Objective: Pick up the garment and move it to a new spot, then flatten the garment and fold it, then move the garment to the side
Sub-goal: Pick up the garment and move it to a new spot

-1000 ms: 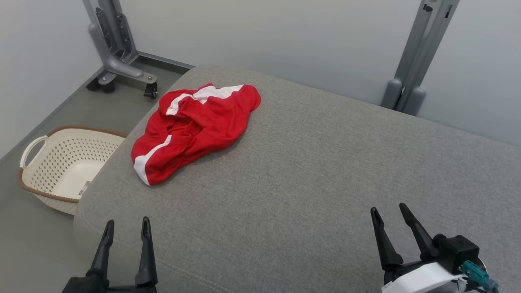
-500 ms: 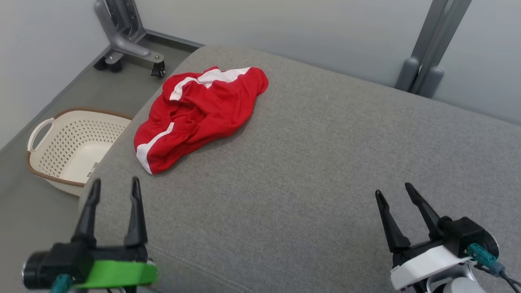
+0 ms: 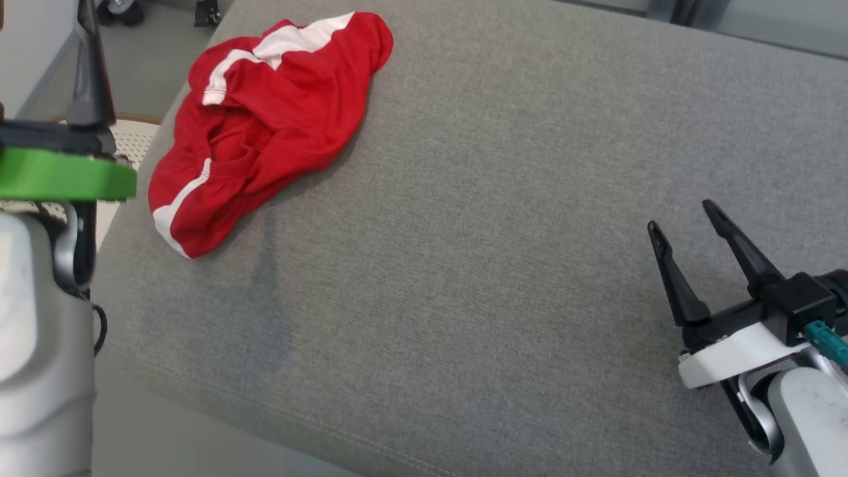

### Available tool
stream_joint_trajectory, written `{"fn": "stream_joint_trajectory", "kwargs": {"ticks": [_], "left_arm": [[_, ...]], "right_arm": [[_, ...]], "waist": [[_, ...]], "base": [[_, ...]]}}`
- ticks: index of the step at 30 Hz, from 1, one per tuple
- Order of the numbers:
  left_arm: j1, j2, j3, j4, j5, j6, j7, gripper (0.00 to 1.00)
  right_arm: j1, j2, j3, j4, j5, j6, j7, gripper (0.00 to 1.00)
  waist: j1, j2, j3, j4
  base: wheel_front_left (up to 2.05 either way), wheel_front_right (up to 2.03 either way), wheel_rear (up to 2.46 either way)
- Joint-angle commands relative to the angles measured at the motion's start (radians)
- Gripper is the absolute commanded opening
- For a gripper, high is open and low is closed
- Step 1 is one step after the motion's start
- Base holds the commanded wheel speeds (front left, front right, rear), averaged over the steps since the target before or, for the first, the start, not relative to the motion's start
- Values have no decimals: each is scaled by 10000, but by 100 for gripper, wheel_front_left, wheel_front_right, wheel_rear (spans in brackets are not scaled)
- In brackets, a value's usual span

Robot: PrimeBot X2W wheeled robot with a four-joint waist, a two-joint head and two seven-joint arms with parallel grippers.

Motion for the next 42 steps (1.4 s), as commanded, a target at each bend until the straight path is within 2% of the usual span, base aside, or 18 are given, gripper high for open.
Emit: {"fn": "stream_joint_trajectory", "kwargs": {"ticks": [1,5,8,12,18,24,28,30,38,42], "left_arm": [[-648,192,-166,784,-267,-19,3,100],[-2557,571,-528,3506,-1330,-22,323,100],[-3599,787,-681,5472,-2288,-23,1123,100],[-4486,978,-1064,7053,-3404,-24,2149,100],[-4891,1313,-1889,8249,-4496,-22,3636,100],[-4683,1440,-2664,8628,-5366,-24,4874,100],[-4609,1576,-3155,8553,-5562,-26,4583,98],[-4675,1823,-3300,8523,-5512,-26,3907,0],[-4856,2537,-4509,7847,-5030,-25,897,0],[-4959,2973,-5320,7369,-4683,-25,227,0]], "right_arm": [[-229,-133,-58,-110,-110,-17,-26,100],[-537,-363,-118,-342,-250,-17,-26,100],[-685,-434,-149,-501,-340,-17,-26,100],[-823,-448,-256,-695,-469,-17,-26,100],[-805,-456,-422,-821,-666,-20,4,100],[-706,-397,-442,-858,-811,-24,63,100],[-724,-357,-455,-838,-881,-27,71,100],[-779,-306,-428,-819,-907,-29,76,100],[-879,176,-172,-631,-712,-18,67,100],[-1032,543,55,-568,-528,-12,1,100]], "waist": [[-2,0,1364,-738],[-2,0,2093,-1070],[-2,0,2586,-1336],[-2,0,3190,-1631],[-2,0,3843,-1918],[-2,0,4097,-2107],[-2,0,4183,-2168],[-2,0,4161,-2218],[-2,0,3180,-2387],[-2,0,2300,-2593]], "base": [[0,0,0],[0,0,0],[0,0,0],[0,0,0],[0,0,0],[0,0,0],[0,0,0],[0,0,0],[0,0,0],[0,0,0]]}}
